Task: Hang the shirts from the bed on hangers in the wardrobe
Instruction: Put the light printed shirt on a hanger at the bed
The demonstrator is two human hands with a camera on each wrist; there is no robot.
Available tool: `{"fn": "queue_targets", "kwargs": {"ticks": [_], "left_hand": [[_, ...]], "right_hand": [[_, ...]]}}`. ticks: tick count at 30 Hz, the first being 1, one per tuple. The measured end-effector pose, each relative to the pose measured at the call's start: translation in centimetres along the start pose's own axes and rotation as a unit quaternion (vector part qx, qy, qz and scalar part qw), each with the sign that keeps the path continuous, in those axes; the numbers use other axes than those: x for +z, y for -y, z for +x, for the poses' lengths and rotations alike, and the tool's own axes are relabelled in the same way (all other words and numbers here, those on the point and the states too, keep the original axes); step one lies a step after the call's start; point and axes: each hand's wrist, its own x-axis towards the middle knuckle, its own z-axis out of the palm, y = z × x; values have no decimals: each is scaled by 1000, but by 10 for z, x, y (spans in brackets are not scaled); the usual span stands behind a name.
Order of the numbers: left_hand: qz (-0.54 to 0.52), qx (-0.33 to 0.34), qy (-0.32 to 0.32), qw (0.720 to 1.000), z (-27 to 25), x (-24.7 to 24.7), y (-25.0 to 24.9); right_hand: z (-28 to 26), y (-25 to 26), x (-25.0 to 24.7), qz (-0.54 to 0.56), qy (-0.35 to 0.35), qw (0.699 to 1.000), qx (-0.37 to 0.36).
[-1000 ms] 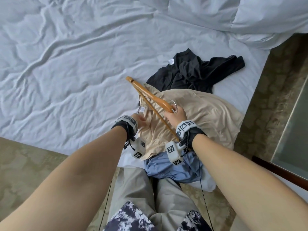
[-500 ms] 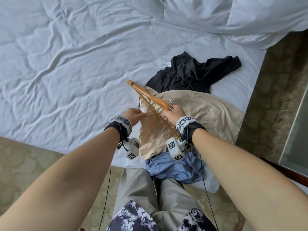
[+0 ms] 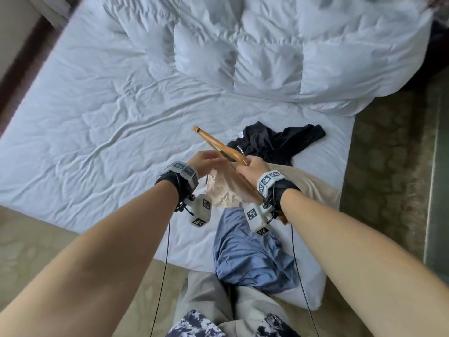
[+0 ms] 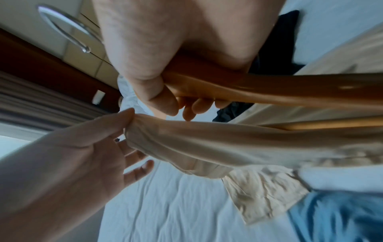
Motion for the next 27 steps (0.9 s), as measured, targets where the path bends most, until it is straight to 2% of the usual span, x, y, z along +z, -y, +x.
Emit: {"fn": "queue_targets", "kwargs": {"ticks": [3, 9, 14, 17, 22, 27], "left_hand": [[17, 47, -28, 998, -13, -5, -35], [21, 94, -57, 994, -56, -9, -116], [-34, 123, -87, 988, -84, -15, -178], [-69, 135, -82, 985, -101, -22, -212], [-67, 171, -61, 981, -132, -36, -263], [-104, 204, -34, 973, -161, -64, -300]], "right_hand": [[-13, 22, -21, -1, -16, 999, -34], [-47, 69, -71, 1, -52, 994, -100], [-81, 111, -112, 29, -77, 986, -144], [-100, 136, -134, 46, -96, 981, -164], [-132, 178, -161, 72, -131, 965, -214], [-164, 219, -174, 143, -131, 952, -236]]}}
